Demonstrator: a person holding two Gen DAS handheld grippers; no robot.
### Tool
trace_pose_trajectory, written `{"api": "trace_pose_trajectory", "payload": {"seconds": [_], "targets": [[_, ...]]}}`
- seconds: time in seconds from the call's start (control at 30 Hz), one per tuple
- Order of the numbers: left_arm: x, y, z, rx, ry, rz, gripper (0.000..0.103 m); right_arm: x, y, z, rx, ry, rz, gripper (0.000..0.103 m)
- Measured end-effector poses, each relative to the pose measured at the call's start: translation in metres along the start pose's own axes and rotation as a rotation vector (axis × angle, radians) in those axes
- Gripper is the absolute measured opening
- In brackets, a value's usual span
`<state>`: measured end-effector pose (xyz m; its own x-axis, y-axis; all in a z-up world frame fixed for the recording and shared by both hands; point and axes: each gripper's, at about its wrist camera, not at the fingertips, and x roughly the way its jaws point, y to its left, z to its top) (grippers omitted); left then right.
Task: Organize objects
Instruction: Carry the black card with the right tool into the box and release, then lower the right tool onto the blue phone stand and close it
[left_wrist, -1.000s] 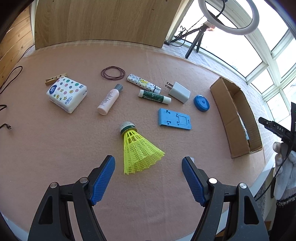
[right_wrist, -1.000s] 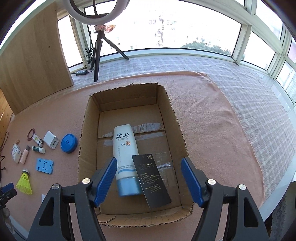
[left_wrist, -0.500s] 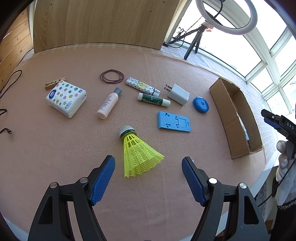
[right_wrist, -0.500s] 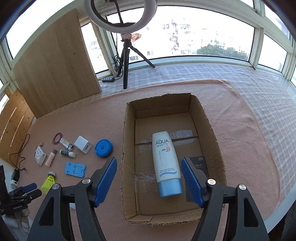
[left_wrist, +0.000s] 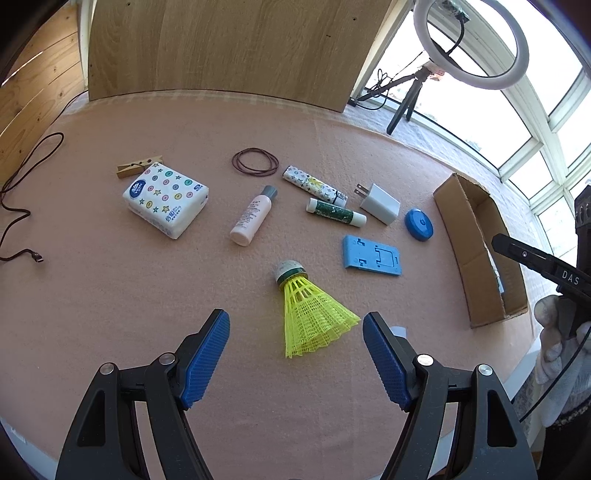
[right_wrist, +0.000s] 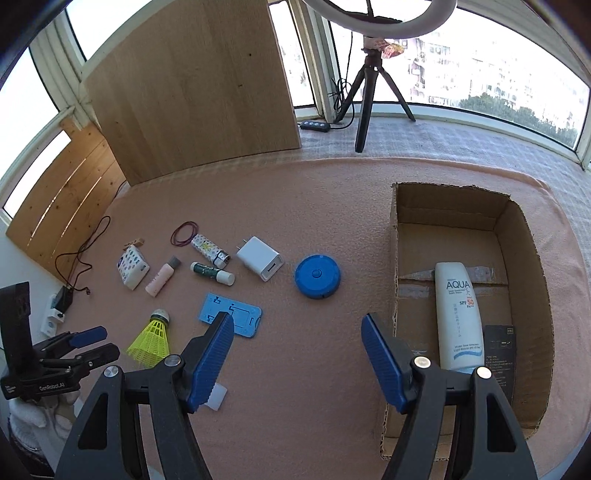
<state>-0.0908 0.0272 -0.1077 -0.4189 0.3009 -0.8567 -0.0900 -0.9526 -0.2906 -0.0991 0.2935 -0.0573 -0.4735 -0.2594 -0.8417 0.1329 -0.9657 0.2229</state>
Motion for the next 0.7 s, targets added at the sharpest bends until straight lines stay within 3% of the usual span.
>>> {"api": "trace_pose_trajectory", "payload": {"seconds": [0.37,0.7], "targets": [[0.016,0.013,0.043,0.083,0.002,0.041,0.076,0.063,0.047,0.012,-0.198,0.139,0.096,0.068],[0.067,0.016,0.081,0.146,0.085,0.046,0.062,0.111,0.078,0.014,-0.403,0.225,0.051,0.068]]}}
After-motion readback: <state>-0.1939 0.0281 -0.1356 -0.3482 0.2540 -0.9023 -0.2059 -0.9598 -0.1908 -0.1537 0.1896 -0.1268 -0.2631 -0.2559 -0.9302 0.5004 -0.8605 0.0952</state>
